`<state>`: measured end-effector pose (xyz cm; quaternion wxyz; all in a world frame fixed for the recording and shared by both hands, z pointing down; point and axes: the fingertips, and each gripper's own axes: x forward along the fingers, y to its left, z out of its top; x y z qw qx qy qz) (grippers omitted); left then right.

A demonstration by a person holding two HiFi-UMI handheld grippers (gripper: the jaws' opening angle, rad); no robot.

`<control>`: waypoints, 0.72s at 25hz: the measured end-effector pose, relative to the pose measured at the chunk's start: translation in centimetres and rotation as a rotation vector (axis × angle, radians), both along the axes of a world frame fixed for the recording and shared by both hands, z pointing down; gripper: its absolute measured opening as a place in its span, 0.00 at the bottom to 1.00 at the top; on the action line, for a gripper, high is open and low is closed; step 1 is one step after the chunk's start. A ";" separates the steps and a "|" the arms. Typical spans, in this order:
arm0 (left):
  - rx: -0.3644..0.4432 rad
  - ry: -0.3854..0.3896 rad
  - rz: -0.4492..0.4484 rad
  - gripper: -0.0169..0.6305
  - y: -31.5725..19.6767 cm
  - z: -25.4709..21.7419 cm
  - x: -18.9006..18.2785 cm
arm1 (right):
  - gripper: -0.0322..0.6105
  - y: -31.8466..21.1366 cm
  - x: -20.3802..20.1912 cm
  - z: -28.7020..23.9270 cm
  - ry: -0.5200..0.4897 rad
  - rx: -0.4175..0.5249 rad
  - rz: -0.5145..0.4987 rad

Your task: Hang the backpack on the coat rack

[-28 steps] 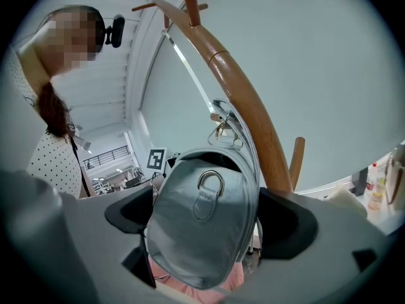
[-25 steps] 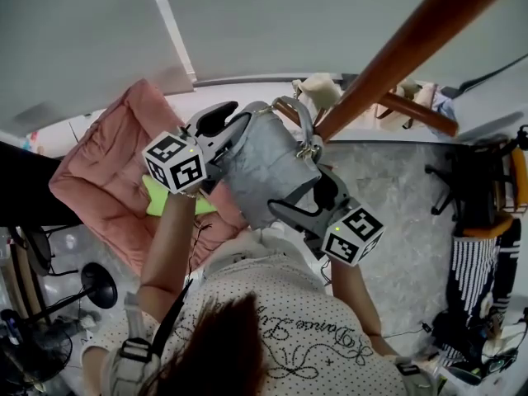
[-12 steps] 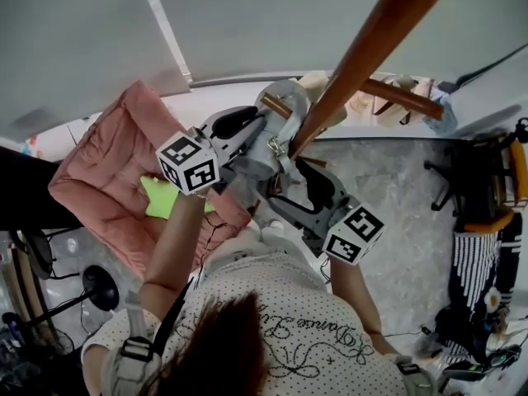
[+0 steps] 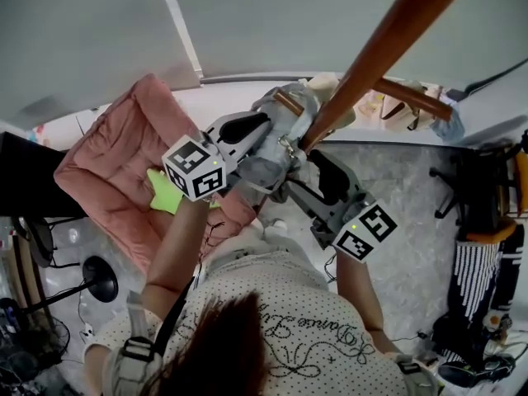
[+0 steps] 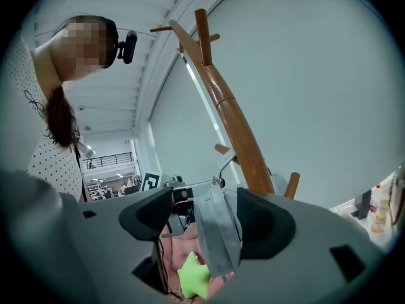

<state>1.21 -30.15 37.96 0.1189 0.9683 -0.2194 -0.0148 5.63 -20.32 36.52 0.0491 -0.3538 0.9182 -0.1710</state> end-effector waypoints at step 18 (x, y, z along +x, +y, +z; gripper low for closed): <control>0.115 0.042 -0.127 0.07 3.4 -5.4 -1.6 | 0.38 0.0 1.5 -4.3 0.083 0.206 0.076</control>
